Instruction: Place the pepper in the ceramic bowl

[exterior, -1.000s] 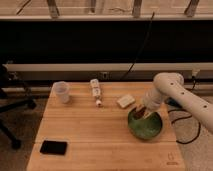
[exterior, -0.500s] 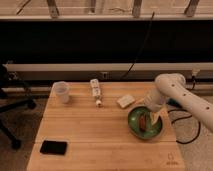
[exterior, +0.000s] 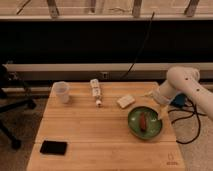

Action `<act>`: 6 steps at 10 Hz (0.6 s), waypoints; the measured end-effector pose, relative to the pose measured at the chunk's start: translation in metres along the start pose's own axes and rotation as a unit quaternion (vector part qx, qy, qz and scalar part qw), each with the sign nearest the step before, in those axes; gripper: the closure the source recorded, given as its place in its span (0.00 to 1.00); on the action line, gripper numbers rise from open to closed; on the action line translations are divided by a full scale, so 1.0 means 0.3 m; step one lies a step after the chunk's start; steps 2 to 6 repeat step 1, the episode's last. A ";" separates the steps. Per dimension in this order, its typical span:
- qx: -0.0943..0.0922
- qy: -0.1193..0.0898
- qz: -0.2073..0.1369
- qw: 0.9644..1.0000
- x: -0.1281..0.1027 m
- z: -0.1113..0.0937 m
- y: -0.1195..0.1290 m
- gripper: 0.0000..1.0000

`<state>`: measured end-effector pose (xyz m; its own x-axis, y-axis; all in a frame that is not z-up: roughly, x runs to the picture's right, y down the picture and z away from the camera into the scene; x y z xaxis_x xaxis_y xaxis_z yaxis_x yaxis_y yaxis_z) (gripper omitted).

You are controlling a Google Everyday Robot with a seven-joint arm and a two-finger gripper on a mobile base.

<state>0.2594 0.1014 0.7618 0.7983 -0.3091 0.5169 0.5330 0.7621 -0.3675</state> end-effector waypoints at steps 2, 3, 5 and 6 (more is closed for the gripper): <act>-0.003 -0.001 -0.001 1.000 -0.009 -0.008 -0.001 0.20; -0.003 -0.001 -0.001 1.000 -0.009 -0.008 -0.001 0.20; -0.003 -0.001 -0.001 1.000 -0.009 -0.008 -0.001 0.20; -0.003 -0.001 -0.001 1.000 -0.009 -0.008 -0.001 0.20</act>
